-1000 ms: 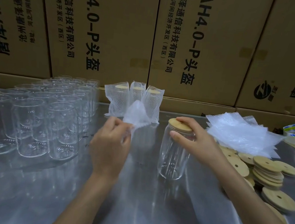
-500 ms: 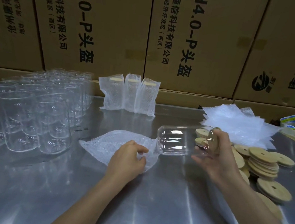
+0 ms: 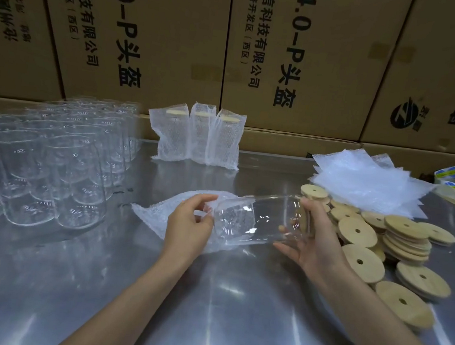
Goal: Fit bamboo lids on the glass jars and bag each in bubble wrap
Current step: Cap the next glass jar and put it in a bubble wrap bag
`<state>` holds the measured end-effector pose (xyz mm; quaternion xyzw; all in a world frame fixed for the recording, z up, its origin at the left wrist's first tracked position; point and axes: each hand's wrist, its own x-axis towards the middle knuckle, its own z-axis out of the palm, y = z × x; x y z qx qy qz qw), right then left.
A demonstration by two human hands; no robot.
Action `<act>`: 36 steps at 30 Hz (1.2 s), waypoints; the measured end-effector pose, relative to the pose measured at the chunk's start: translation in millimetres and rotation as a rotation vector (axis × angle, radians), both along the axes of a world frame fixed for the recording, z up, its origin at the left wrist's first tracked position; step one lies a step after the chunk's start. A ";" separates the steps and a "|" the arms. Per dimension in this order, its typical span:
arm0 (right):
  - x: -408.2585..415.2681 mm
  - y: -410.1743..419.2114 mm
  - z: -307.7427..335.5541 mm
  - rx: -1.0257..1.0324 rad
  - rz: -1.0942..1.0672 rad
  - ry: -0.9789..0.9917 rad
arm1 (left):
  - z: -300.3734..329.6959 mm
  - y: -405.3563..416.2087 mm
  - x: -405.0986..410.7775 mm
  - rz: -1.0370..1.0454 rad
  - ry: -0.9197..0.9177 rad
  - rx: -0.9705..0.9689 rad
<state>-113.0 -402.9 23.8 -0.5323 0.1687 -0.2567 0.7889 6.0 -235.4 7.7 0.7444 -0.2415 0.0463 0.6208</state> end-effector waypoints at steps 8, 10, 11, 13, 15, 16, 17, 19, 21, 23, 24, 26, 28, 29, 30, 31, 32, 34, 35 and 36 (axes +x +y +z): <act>2.4 11.2 -2.0 0.098 -0.106 -0.044 | 13.3 -0.6 -23.9 -0.017 -0.124 -0.160; 2.3 16.7 -3.8 0.115 -0.099 -0.048 | 13.7 -4.0 -32.9 -0.067 -0.152 -0.159; 3.4 18.4 -5.4 0.114 -0.099 -0.049 | 14.0 -5.5 -37.6 -0.089 -0.172 -0.155; 4.4 22.1 -7.3 0.106 -0.061 -0.048 | 15.8 -7.7 -46.2 -0.127 -0.227 -0.145; 4.6 24.8 -8.1 0.087 -0.007 -0.050 | 17.8 -8.1 -52.7 -0.167 -0.284 -0.136; 4.7 24.4 -9.0 0.089 0.008 -0.053 | 18.7 -8.0 -54.9 -0.194 -0.301 -0.134; 4.7 24.2 -9.3 0.091 0.016 -0.046 | 20.0 -8.0 -57.2 -0.226 -0.310 -0.133; 5.4 25.2 -8.0 0.083 0.011 -0.012 | 22.1 -8.4 -62.0 -0.305 -0.319 -0.128; 6.8 25.5 -8.3 0.082 0.019 0.019 | 24.6 -8.4 -66.8 -0.406 -0.323 -0.105; 7.4 23.5 -9.2 0.099 0.017 -0.002 | 28.3 -6.7 -68.9 -0.464 -0.385 -0.058; 8.1 20.3 -10.5 0.119 0.012 -0.012 | 30.2 -4.4 -67.4 -0.444 -0.455 -0.029; 7.3 18.0 -9.5 0.133 -0.007 -0.008 | 35.3 3.1 -57.9 -0.299 -0.617 0.023; 6.3 13.5 -8.2 0.171 -0.044 0.023 | 40.2 12.0 -40.1 -0.028 -0.681 0.061; 5.3 12.2 -5.9 0.191 -0.069 0.032 | 41.0 17.1 -28.5 0.119 -0.643 0.082; 4.7 10.3 -5.1 0.206 -0.093 0.035 | 41.2 22.5 -16.2 0.241 -0.544 0.112; 4.0 8.3 -4.9 0.220 -0.111 0.039 | 40.3 28.4 -3.7 0.311 -0.386 0.146; 3.7 5.8 -5.6 0.226 -0.125 0.043 | 36.4 34.5 9.2 0.323 -0.186 0.180; 2.9 4.6 -6.6 0.215 -0.126 0.030 | 25.7 40.8 26.2 0.201 0.176 0.195; 3.1 5.0 -6.9 0.198 -0.115 0.024 | 20.3 41.1 29.8 0.097 0.277 0.175; 3.6 5.2 -7.5 0.182 -0.105 0.022 | 15.6 40.0 31.0 -0.010 0.330 0.131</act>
